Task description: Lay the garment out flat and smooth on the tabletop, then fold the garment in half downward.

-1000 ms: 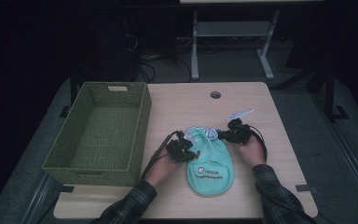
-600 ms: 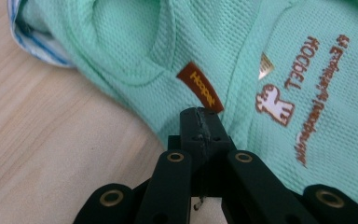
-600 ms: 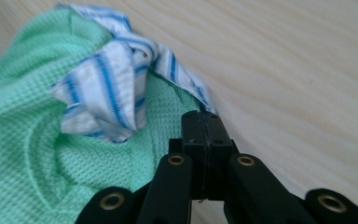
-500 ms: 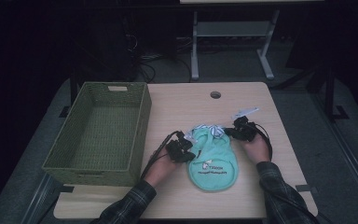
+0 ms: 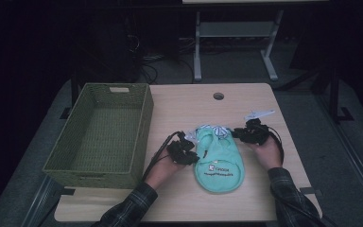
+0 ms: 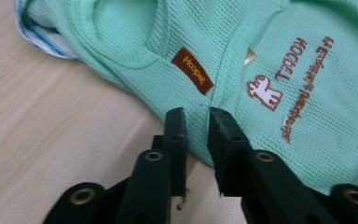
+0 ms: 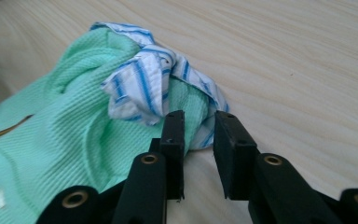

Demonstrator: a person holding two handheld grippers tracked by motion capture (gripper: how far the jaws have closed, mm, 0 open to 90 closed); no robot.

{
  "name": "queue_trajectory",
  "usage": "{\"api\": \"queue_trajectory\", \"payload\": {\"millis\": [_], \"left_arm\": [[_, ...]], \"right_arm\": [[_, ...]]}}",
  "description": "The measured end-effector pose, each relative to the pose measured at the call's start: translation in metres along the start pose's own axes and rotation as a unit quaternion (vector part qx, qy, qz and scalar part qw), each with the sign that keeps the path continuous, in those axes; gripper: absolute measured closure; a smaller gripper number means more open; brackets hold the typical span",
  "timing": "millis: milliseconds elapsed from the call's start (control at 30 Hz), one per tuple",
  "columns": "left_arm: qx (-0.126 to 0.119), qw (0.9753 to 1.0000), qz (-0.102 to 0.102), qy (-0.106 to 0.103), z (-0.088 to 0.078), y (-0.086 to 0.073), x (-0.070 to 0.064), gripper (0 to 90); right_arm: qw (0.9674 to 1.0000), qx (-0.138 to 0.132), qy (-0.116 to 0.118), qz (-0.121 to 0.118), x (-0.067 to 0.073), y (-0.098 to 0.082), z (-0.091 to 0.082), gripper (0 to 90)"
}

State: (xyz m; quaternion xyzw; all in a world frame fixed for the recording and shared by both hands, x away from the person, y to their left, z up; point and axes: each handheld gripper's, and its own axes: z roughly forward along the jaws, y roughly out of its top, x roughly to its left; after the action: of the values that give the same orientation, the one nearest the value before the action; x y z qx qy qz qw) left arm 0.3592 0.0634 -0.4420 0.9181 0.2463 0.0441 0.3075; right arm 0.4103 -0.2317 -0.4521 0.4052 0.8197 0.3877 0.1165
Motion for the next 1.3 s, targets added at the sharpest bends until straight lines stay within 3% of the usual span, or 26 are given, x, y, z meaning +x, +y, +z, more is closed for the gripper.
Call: {"api": "queue_trajectory", "payload": {"millis": [200,400,700,833,967,1300], "left_arm": [[-0.018,0.9998,-0.013,0.006,-0.005,0.005,0.011,57.9],[-0.03,0.9993,-0.018,0.013,-0.009,0.012,0.023,49.5],[-0.049,0.998,-0.024,0.031,-0.008,0.023,0.044,46.2],[-0.056,0.9973,-0.031,0.035,-0.005,0.03,0.053,44.7],[-0.058,0.9972,-0.031,0.035,-0.001,0.037,0.061,43.1],[-0.067,0.997,-0.025,0.028,0.011,0.061,0.074,40.3]], "right_arm": [[0.9998,-0.013,0.011,0.004,0.002,-0.005,-0.014,65.9],[0.9996,-0.023,0.017,-0.003,0.005,-0.004,-0.023,64.3],[0.999,-0.019,0.033,-0.024,0.02,-0.009,-0.028,64.8],[0.9986,-0.014,0.045,-0.022,0.028,-0.013,-0.029,65.6],[0.9978,-0.011,0.058,-0.029,0.036,-0.017,-0.03,68.5],[0.9948,0.003,0.089,-0.05,0.059,-0.023,-0.027,89.6]]}}
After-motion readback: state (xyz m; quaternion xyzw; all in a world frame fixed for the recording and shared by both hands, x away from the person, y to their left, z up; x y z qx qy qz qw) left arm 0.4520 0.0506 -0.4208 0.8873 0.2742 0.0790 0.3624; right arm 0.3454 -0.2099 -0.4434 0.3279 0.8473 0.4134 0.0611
